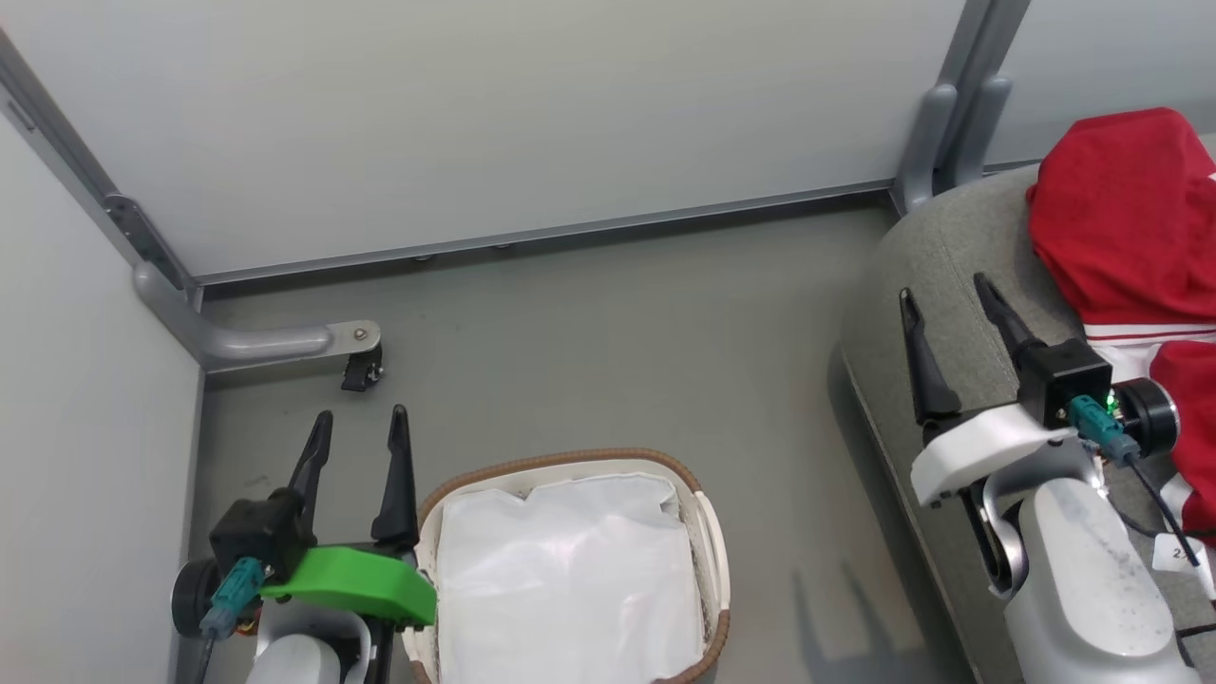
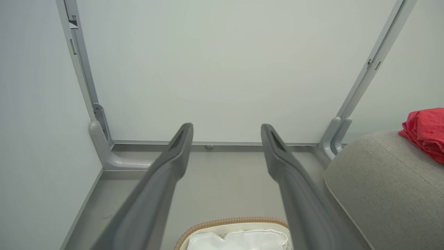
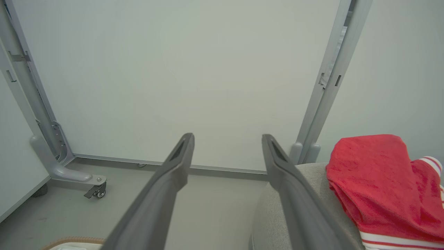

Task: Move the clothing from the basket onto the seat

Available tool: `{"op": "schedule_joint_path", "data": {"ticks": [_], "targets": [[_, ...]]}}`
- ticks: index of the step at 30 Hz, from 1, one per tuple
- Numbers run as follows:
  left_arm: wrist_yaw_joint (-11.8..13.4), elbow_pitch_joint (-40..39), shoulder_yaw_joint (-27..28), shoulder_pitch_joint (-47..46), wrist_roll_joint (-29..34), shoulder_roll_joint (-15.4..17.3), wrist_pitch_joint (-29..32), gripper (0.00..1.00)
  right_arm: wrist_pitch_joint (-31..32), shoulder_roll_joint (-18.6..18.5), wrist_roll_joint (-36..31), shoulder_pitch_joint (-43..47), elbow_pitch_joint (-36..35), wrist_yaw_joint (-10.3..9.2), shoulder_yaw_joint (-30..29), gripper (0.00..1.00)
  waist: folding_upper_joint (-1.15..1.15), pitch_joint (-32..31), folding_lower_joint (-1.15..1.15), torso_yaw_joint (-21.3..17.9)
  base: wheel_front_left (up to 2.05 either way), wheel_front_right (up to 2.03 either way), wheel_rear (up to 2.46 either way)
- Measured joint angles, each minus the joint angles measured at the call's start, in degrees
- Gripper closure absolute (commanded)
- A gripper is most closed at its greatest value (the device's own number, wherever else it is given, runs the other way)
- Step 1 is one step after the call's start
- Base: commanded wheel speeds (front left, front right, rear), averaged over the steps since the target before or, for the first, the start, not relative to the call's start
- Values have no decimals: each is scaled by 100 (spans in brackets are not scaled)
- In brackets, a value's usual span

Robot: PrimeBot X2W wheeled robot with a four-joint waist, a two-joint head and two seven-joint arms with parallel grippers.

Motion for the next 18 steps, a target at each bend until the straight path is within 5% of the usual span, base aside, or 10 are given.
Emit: {"op": "schedule_joint_path", "data": {"ticks": [18], "targets": [[16,223,376,693,-74,-30,1,0,0,84,777,1096,-43,0,480,0,0,-247,0,426,0,0,0]]}}
